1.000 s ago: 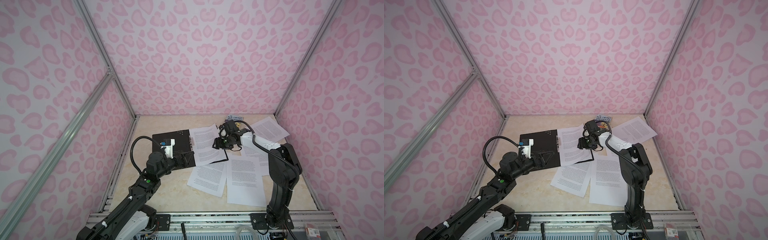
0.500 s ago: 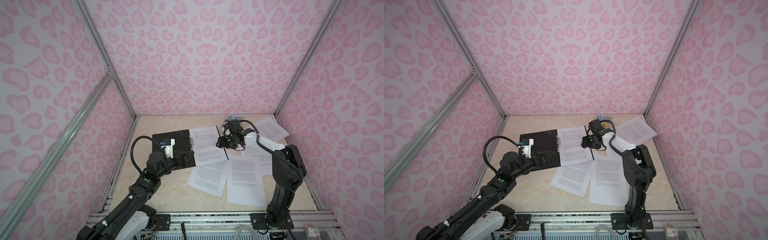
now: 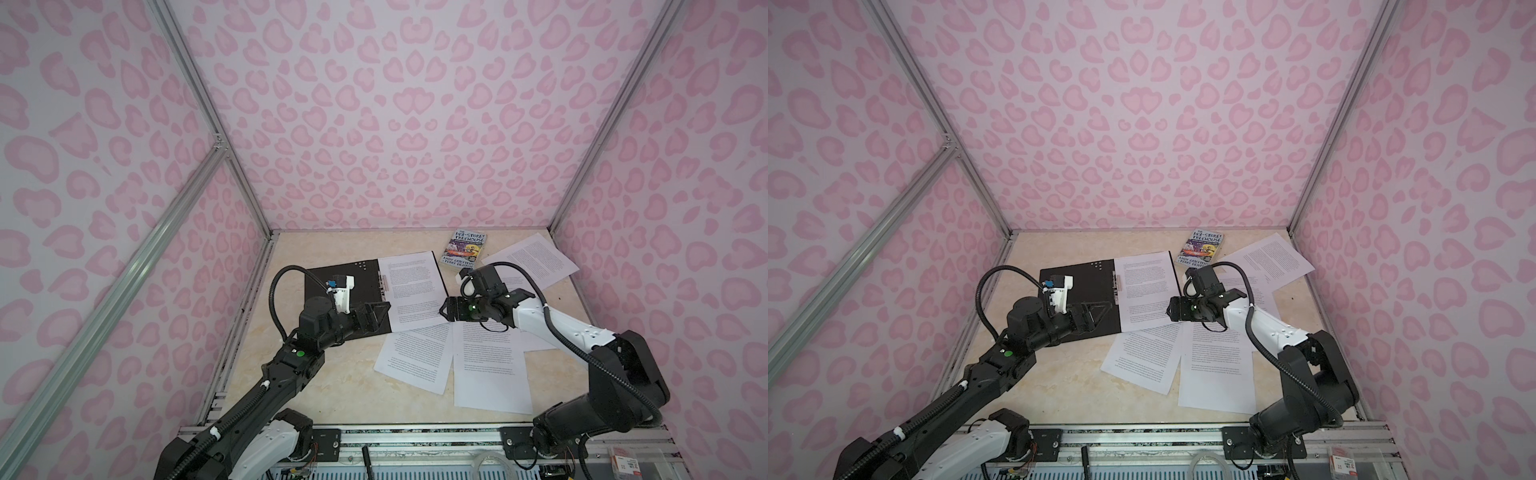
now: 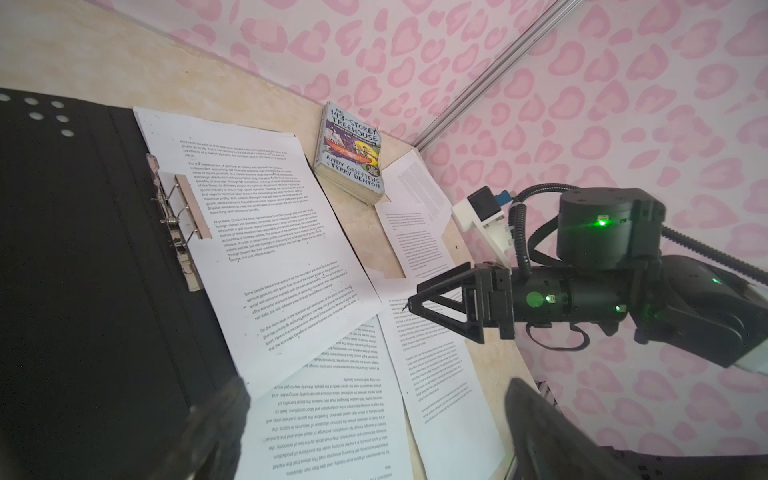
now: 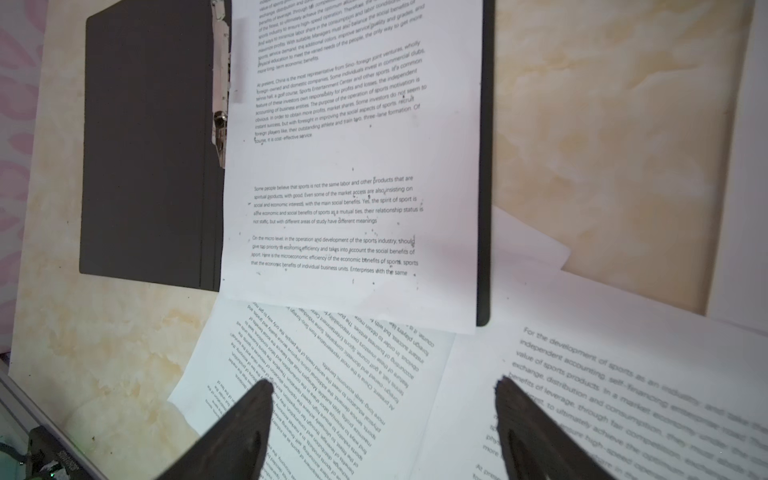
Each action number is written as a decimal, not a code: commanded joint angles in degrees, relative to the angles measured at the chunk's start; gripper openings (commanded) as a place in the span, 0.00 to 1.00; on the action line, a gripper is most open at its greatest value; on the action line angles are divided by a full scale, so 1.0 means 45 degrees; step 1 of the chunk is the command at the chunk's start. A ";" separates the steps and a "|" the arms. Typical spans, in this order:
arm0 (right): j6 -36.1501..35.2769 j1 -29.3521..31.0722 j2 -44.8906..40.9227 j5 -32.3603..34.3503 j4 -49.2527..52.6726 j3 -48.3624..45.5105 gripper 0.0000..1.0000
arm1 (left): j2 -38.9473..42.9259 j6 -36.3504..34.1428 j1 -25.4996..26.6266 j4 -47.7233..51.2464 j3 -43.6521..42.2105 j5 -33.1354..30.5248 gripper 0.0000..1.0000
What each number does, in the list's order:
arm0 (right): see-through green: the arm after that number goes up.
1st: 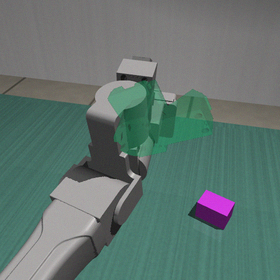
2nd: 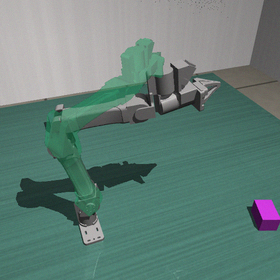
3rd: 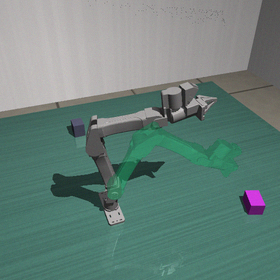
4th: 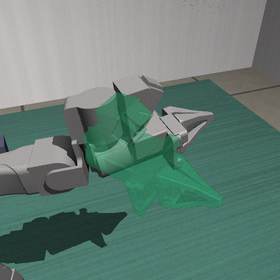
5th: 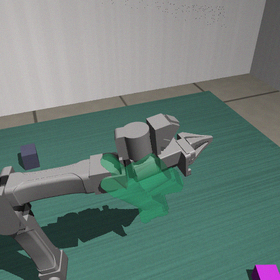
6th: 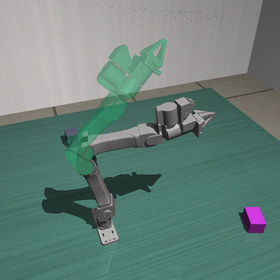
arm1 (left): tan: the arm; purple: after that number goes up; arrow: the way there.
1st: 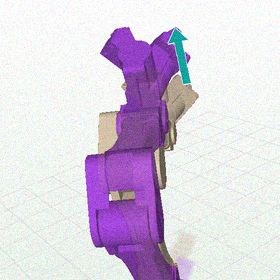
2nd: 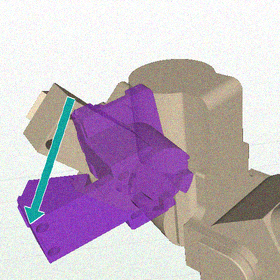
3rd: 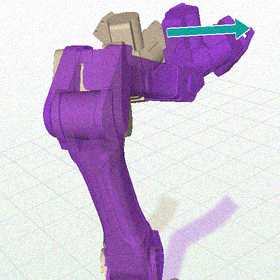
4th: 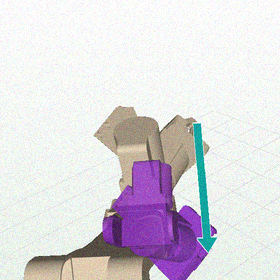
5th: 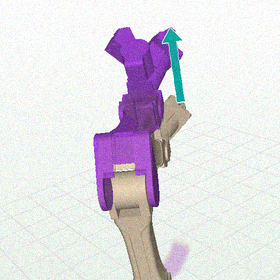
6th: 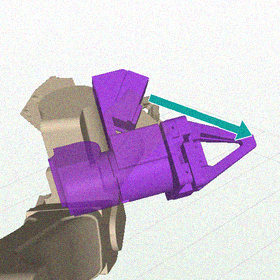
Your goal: Put the files into the folder
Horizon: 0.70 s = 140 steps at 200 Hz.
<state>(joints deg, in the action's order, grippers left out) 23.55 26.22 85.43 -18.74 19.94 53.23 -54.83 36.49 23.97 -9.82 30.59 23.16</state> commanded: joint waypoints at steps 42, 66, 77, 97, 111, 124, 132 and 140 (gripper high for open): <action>0.0128 0.1114 -0.0207 -0.0996 -0.2416 -0.2077 0.84 | 0.1707 0.0145 0.0103 0.5669 -0.0816 -0.0053 1.00; -0.0025 0.1654 0.0066 -0.1050 -0.2955 -0.2372 0.84 | 0.2179 0.0621 0.0189 0.6766 -0.1339 -0.0127 1.00; -0.0034 0.1814 0.0218 -0.1137 -0.3247 -0.2475 0.84 | 0.2275 0.0854 0.0230 0.6856 -0.1581 -0.0074 1.00; -0.0034 0.1907 0.0438 -0.1486 -0.3897 -0.2773 0.84 | 0.2036 0.1305 0.0260 0.6424 -0.2013 0.0306 1.00; -0.0022 0.1894 0.0489 -0.1635 -0.4329 -0.3053 0.84 | 0.1694 0.1458 0.0333 0.6233 -0.2161 0.0570 1.00; -0.0160 0.1903 0.0531 -0.1635 -0.4248 -0.3060 0.83 | 0.1423 0.1496 0.0415 0.6182 -0.2202 0.0519 1.00; -0.0197 0.1908 0.0527 -0.1636 -0.4306 -0.3096 0.83 | 0.1251 0.1547 0.0455 0.6060 -0.2268 0.0593 1.00; -0.0159 0.1906 0.0563 -0.1596 -0.4373 -0.3136 0.83 | 0.1065 0.1630 0.0492 0.5876 -0.2338 0.0735 1.00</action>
<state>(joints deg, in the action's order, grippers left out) 23.35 34.72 87.53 -25.15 3.38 39.62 -48.34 42.24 25.78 18.22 20.75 24.53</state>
